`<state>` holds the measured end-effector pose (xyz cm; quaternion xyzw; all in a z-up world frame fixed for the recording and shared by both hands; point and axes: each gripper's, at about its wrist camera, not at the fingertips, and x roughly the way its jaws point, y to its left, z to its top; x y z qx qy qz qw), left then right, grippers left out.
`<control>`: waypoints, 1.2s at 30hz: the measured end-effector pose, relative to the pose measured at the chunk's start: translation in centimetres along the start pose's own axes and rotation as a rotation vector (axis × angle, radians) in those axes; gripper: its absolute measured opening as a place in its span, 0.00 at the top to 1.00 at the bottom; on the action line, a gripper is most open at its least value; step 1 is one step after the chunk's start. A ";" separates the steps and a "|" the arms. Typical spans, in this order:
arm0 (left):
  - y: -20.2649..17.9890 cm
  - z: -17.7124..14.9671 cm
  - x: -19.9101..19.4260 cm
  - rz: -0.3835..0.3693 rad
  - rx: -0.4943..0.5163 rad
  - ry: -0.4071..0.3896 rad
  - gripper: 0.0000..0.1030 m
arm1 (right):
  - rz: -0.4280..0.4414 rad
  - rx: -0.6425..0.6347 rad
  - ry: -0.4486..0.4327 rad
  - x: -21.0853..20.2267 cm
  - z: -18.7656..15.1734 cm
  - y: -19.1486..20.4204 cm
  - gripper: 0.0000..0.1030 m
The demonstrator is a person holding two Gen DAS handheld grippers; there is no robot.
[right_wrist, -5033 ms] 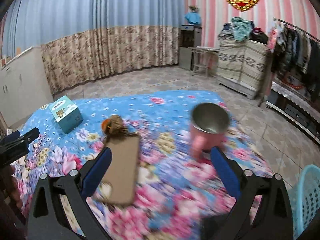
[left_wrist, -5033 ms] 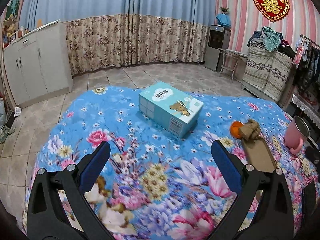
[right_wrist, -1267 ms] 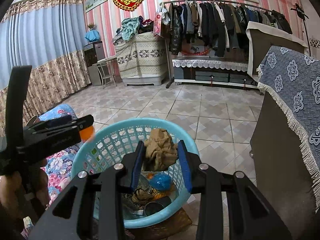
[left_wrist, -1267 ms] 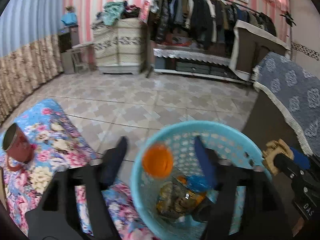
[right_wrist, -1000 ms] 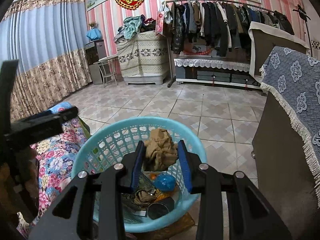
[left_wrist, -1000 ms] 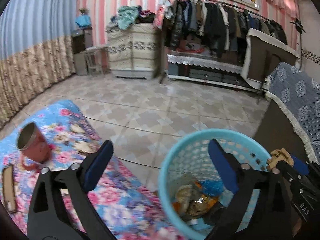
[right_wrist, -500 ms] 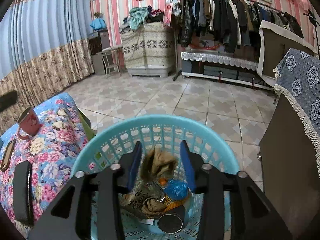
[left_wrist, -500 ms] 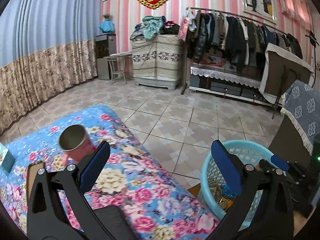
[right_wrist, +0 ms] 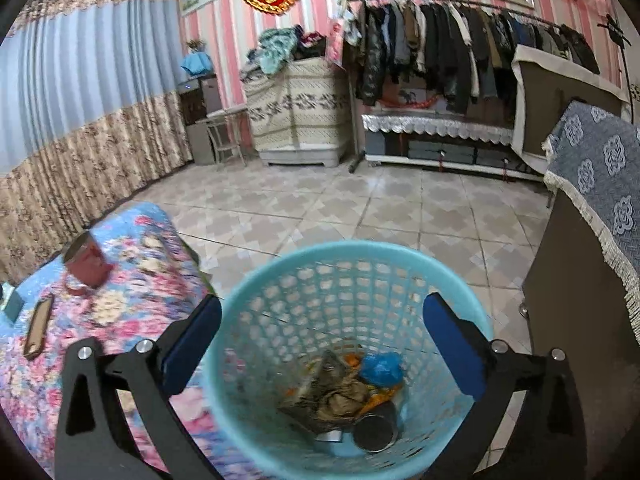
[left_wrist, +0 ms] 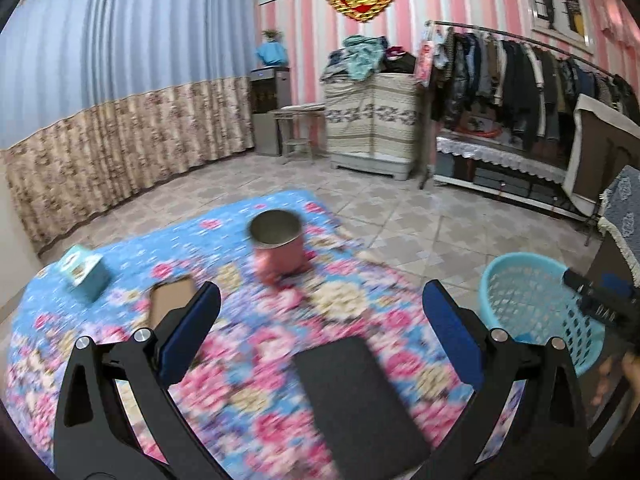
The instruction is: Collect trash
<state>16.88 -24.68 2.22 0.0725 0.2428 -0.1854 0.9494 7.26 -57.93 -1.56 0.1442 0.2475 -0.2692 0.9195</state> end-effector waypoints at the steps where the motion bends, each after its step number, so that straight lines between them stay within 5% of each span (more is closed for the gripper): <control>1: 0.8 -0.2 -0.5 0.016 -0.002 0.001 0.05 | 0.013 -0.007 -0.010 -0.7 0.0 0.7 0.04; 20: 14.0 -8.2 -10.4 0.273 -0.145 0.005 0.05 | 0.305 -0.132 -0.066 -9.9 -3.4 15.6 0.04; 36: 17.1 -14.9 -14.7 0.303 -0.230 0.014 0.05 | 0.472 -0.277 -0.050 -14.6 -13.4 21.0 0.04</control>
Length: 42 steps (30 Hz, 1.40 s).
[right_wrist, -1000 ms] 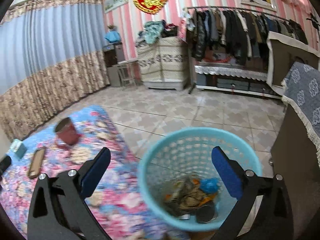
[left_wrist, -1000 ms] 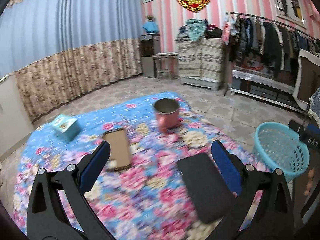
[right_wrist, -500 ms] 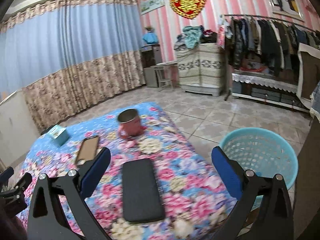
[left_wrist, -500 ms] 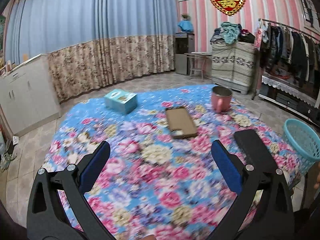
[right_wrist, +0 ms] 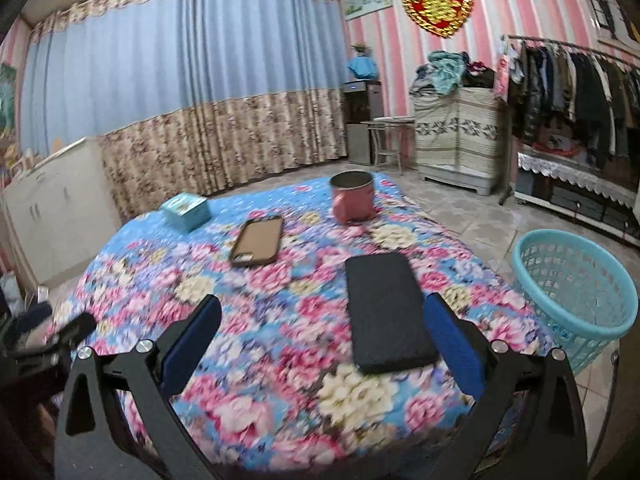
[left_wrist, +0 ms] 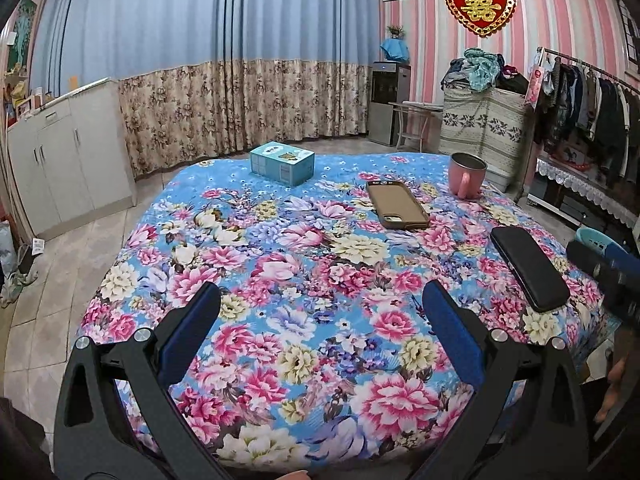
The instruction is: Collect trash
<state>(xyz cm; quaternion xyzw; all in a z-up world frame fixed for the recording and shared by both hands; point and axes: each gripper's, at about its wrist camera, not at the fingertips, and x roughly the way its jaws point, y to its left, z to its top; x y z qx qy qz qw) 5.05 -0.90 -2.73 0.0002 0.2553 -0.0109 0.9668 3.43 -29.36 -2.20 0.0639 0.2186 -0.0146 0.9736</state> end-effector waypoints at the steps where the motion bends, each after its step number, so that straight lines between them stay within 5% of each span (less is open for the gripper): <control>1: 0.0 0.0 -0.2 -0.005 -0.006 -0.005 0.05 | 0.004 -0.015 -0.004 -0.2 -0.4 0.4 0.04; 21: -1.4 -1.2 -1.4 -0.104 0.000 -0.050 0.05 | -0.016 -0.068 -0.044 -2.6 -1.9 1.5 0.04; 42: -1.4 -0.8 -1.2 -0.125 0.010 -0.089 0.05 | -0.042 -0.070 -0.069 -3.0 -1.9 1.5 0.04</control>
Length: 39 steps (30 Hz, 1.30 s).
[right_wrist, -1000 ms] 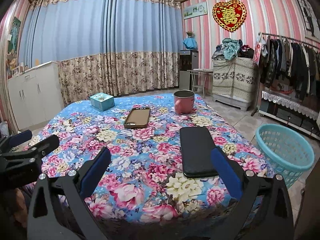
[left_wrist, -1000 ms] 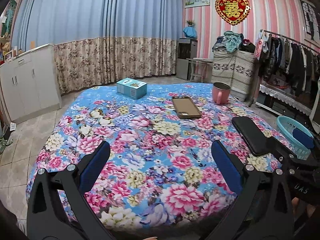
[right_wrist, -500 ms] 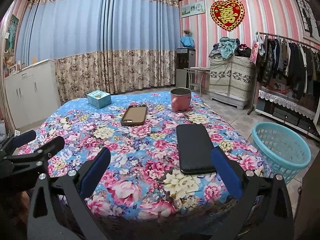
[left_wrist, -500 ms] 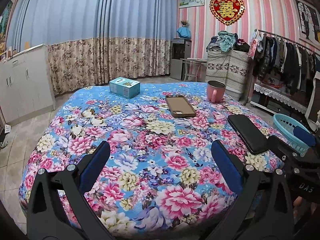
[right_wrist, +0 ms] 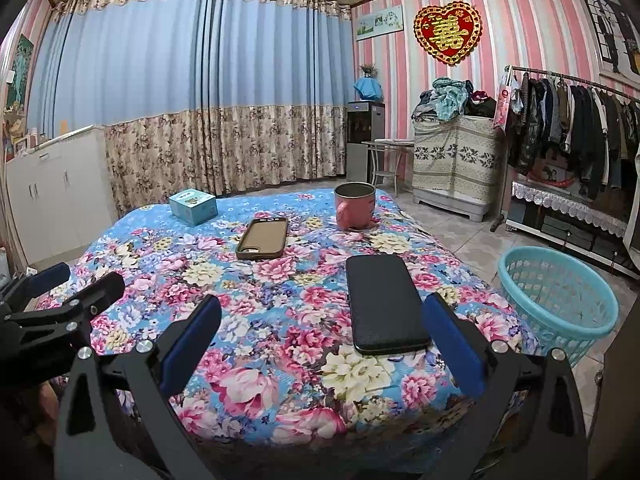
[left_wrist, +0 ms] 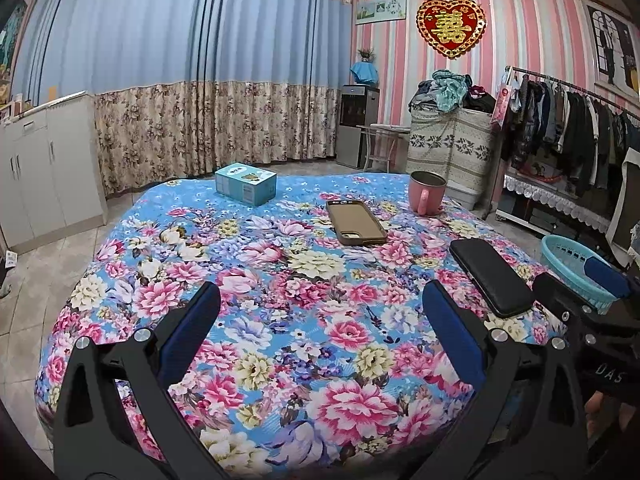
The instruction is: Collect trash
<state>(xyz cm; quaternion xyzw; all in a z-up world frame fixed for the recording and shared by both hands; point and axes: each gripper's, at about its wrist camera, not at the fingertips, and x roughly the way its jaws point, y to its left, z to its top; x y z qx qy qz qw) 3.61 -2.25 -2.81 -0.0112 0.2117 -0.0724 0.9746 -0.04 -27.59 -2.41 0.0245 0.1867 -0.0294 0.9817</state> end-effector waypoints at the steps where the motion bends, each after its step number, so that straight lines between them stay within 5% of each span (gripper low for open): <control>1: 0.0 0.0 0.0 -0.002 -0.001 0.002 0.05 | -0.002 -0.002 -0.001 0.0 0.0 0.0 0.04; 39: 0.2 0.0 -0.3 0.008 0.013 -0.017 0.05 | -0.011 0.005 0.001 -0.1 0.0 -0.3 0.04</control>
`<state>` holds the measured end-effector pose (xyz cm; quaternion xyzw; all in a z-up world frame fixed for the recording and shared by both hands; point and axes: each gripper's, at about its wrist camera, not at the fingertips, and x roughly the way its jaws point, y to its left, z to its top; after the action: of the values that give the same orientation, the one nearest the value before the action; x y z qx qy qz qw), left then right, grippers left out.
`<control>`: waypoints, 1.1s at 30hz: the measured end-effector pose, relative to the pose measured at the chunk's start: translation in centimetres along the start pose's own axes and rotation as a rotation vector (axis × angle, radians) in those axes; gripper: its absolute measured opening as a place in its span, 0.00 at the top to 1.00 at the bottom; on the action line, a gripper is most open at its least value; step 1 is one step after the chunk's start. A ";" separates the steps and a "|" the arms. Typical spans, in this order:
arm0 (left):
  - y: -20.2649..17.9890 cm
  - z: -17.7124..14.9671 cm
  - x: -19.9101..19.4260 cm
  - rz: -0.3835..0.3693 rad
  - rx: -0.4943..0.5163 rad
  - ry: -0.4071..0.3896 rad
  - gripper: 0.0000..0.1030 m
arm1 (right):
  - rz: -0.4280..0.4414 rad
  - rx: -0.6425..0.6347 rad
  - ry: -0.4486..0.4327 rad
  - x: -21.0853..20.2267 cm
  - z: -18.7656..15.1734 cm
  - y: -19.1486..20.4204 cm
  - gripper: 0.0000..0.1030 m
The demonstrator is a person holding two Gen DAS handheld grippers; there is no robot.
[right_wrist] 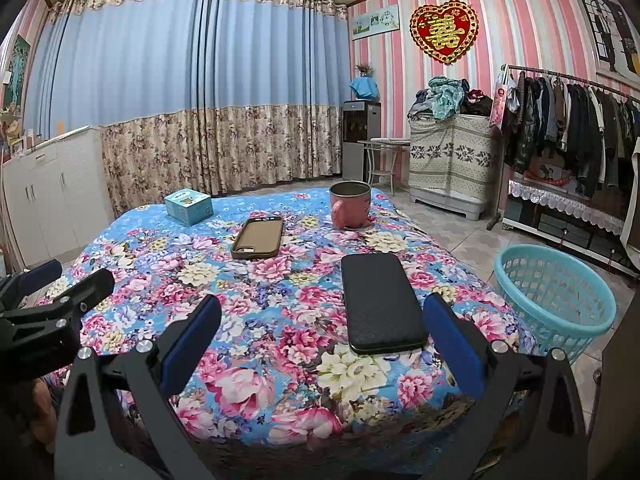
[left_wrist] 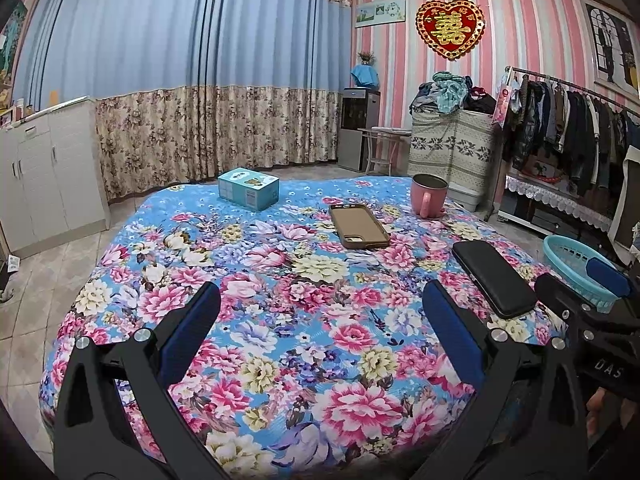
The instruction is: Collect trash
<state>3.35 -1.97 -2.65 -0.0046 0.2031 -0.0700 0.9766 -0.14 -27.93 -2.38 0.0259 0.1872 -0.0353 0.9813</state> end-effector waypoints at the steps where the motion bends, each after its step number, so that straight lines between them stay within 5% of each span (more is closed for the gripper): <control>1: 0.0 0.0 0.0 0.000 0.002 -0.001 0.05 | 0.000 0.000 0.000 0.0 0.0 0.0 0.04; 33: -0.1 -0.1 0.0 0.009 0.006 -0.011 0.05 | 0.001 -0.004 0.002 0.1 -0.1 -0.1 0.04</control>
<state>3.28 -2.07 -2.75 -0.0011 0.1974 -0.0661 0.9781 -0.15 -28.04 -2.53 0.0240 0.1883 -0.0343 0.9812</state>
